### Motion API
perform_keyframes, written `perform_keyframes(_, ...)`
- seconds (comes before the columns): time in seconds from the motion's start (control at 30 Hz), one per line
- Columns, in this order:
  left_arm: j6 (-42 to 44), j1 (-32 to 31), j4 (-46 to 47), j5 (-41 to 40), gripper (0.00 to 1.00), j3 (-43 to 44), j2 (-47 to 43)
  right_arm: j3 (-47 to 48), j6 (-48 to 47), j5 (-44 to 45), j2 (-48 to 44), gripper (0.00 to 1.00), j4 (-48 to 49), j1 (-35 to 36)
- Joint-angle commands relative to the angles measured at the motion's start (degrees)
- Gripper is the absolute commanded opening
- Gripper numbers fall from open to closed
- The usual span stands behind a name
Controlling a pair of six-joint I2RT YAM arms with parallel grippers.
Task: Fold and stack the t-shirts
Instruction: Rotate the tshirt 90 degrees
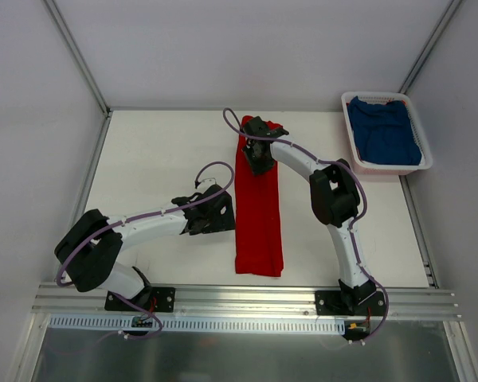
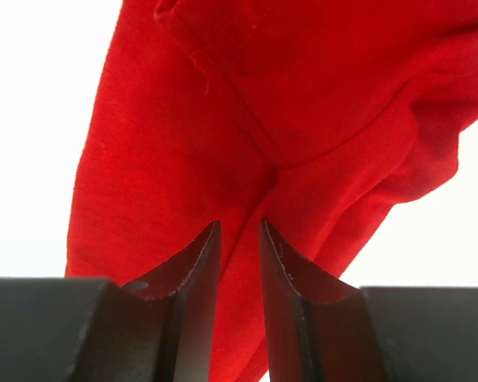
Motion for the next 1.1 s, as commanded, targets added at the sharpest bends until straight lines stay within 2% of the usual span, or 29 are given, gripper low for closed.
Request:
perform_keyframes(0.0, 0.5, 0.7, 0.6, 0.4, 0.99, -0.5, -1.3, -0.3, -1.6, 1.9, -2.1, 0.29, -0.6, 0.1)
perform_keyframes(0.13, 0.4, 0.7, 0.9, 0.6, 0.99, -0.4, -1.1, -1.0, -1.7, 1.7, -2.0, 0.29, -0.5, -0.1)
perform_keyframes(0.6, 0.2, 0.7, 1.0, 0.7, 0.99, -1.4, -2.3, -5.5, -1.7, 2.5, -4.3, 0.11, 1.7, -0.2)
perform_keyframes(1.07, 0.1, 0.7, 1.7, 1.0, 0.99, -1.9, -1.9, -8.6, -2.9, 6.4, -10.3, 0.08, 1.7, -0.9)
